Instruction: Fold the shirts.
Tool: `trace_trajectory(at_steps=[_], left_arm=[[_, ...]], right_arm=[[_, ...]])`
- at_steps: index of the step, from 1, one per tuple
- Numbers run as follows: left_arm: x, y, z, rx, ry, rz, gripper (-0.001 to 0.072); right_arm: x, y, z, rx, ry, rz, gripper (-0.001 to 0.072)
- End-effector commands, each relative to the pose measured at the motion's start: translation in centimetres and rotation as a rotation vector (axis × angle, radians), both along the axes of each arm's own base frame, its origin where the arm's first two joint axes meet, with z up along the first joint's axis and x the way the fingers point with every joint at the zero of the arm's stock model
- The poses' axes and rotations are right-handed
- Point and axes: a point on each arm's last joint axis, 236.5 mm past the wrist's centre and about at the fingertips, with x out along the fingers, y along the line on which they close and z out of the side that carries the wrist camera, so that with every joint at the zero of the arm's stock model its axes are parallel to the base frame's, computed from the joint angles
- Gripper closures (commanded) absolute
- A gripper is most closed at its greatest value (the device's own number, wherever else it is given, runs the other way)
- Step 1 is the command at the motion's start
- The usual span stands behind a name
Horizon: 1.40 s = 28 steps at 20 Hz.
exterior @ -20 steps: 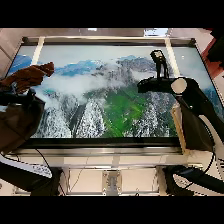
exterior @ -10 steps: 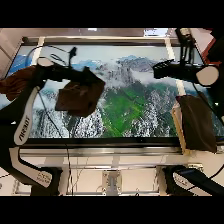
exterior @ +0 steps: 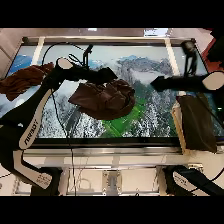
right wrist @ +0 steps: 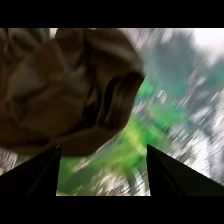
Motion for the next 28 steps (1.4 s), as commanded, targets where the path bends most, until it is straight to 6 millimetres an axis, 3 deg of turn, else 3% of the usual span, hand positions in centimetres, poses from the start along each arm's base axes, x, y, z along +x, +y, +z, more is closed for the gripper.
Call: trace_trajectory(at_steps=[1,4,8,12,16,20,23,25,28], left_arm=[[2.7,7.6,-4.3,0.247,0.038,0.157,0.0006],[3.2,13.5,-6.8,0.438,0.055,0.207,0.0006],[4.1,16.9,-7.5,0.551,0.013,0.235,0.0007],[4.7,18.2,-7.6,0.598,-0.017,0.248,0.0007],[4.8,18.3,-7.6,0.606,-0.025,0.244,0.0007],[4.8,18.3,-7.6,0.608,-0.028,0.240,0.0007],[4.7,18.3,-7.6,0.610,-0.026,0.237,0.0007],[4.6,18.5,-7.8,0.618,-0.024,0.235,0.0007],[4.4,20.2,-9.0,0.639,0.040,0.282,0.0007]], right_arm=[[-3.6,3.8,-8.9,0.132,0.278,-0.005,0.0108],[-3.5,6.7,-14.6,0.290,0.395,-0.120,0.0107],[-0.6,9.8,-17.5,0.503,0.447,-0.289,0.0106],[-0.3,11.6,-19.6,0.531,0.501,-0.363,0.0107],[1.7,10.3,-20.0,0.566,0.484,-0.531,0.0123],[2.2,9.8,-20.1,0.619,0.524,-0.641,0.0176],[2.1,9.8,-20.1,0.627,0.534,-0.652,0.0511],[2.1,9.9,-20.0,0.628,0.536,-0.646,0.0662],[3.4,10.5,-18.3,0.598,0.457,-0.541,0.0681]])
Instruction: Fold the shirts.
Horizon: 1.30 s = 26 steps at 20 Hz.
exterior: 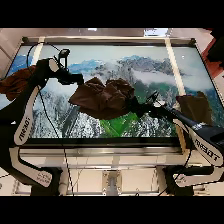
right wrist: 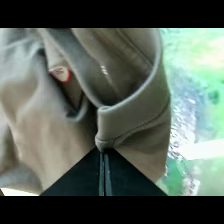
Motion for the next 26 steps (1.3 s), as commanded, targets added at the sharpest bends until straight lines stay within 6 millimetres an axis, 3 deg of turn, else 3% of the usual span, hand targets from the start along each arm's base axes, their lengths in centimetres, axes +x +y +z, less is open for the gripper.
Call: trace_trajectory(at_steps=[1,5,9,13,18,24,25,26], left_arm=[[-0.6,2.4,-2.0,0.005,0.087,0.093,0.0007],[-3.4,6.1,-6.3,-0.007,0.297,0.183,0.0007],[-6.3,7.4,-8.5,-0.039,0.464,0.201,0.0009],[-7.8,6.4,-8.5,-0.098,0.535,0.162,0.0009],[-7.3,4.6,-8.8,-0.271,0.570,0.185,0.0010],[-7.0,4.3,-10.3,-0.291,0.584,0.199,0.0016],[-6.7,4.3,-10.3,-0.296,0.573,0.205,0.0178],[-6.2,4.1,-10.1,-0.311,0.556,0.212,0.0525]], right_arm=[[1.5,0.7,2.1,-0.025,-0.099,0.070,0.0681],[3.1,1.3,4.8,-0.096,-0.209,0.183,0.0682],[1.8,0.6,3.7,-0.191,-0.180,0.282,0.0682],[1.4,0.6,3.5,-0.203,-0.173,0.303,0.0682],[1.3,0.8,3.5,-0.190,-0.166,0.304,0.0681],[1.4,0.9,3.7,-0.179,-0.166,0.294,0.0681],[1.4,0.9,3.7,-0.179,-0.166,0.294,0.0682],[1.4,0.9,3.7,-0.180,-0.167,0.294,0.0681]])
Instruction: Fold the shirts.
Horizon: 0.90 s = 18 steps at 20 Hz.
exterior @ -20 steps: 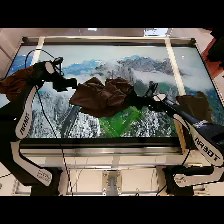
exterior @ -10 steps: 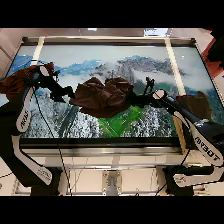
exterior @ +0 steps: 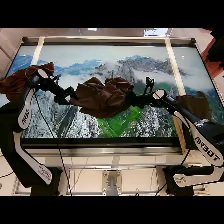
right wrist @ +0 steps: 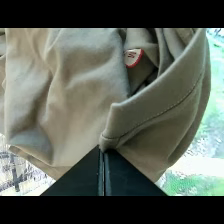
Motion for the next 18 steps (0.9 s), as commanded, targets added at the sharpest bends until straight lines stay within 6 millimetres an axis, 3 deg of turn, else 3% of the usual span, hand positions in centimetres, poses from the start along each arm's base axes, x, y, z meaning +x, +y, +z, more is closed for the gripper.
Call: trace_trajectory(at_steps=[1,3,5,6,8,10,11,13,15,18], left_arm=[[1.4,-0.5,0.1,-0.032,-0.043,0.039,0.0691],[2.9,-0.6,0.2,-0.040,-0.094,0.075,0.0696],[3.6,-1.1,0.9,-0.071,-0.116,0.095,0.0696],[4.1,-1.2,1.9,-0.087,-0.136,0.093,0.0696],[5.7,-1.5,6.2,-0.149,-0.228,0.066,0.0696],[7.2,-2.1,14.0,-0.243,-0.412,0.019,0.0696],[7.5,-2.4,19.1,-0.294,-0.530,-0.006,0.0697],[6.2,-2.7,29.4,-0.372,-0.759,-0.049,0.0697],[2.7,-3.0,37.8,-0.369,-0.945,-0.102,0.0697],[-4.2,-4.0,45.9,-0.256,-1.157,-0.203,0.0697]], right_arm=[[0.1,0.0,0.2,0.001,-0.008,-0.003,0.0682],[0.9,-0.4,1.5,-0.005,-0.059,-0.018,0.0682],[2.2,-1.3,4.1,-0.026,-0.158,-0.050,0.0683],[2.7,-2.3,5.9,-0.047,-0.214,-0.058,0.0683],[2.6,-5.0,9.6,-0.108,-0.308,-0.049,0.0683],[1.5,-8.0,14.0,-0.163,-0.395,-0.048,0.0683],[0.7,-9.6,16.5,-0.184,-0.445,-0.059,0.0683],[-1.3,-12.0,21.6,-0.213,-0.549,-0.091,0.0684],[-3.6,-13.6,26.3,-0.233,-0.654,-0.120,0.0685],[-7.1,-15.0,33.7,-0.306,-0.821,-0.128,0.0684]])
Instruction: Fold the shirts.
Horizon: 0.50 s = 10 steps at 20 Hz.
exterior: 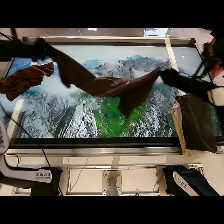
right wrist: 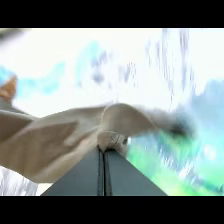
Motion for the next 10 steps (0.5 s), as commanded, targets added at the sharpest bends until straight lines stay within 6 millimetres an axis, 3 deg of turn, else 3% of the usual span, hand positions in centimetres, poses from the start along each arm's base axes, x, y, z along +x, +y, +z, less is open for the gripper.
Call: trace_trajectory(at_steps=[1,4,6,8,10], left_arm=[[-8.4,-1.4,10.6,0.094,-0.300,-0.022,0.0697],[-13.2,-1.4,14.7,0.187,-0.439,0.038,0.0697],[-13.6,0.2,14.4,0.268,-0.433,0.108,0.0698],[-11.3,4.7,10.5,0.382,-0.289,0.255,0.0698],[-9.3,9.5,2.8,0.506,-0.017,0.348,0.0698]], right_arm=[[-4.6,-2.2,8.8,-0.111,-0.204,-0.038,0.0685],[-6.4,-2.9,15.3,-0.144,-0.353,-0.066,0.0685],[-6.2,-3.9,17.1,-0.181,-0.408,-0.106,0.0685],[-4.3,-4.8,15.3,-0.234,-0.361,-0.129,0.0685],[-0.9,-4.9,10.1,-0.272,-0.200,-0.105,0.0685]])
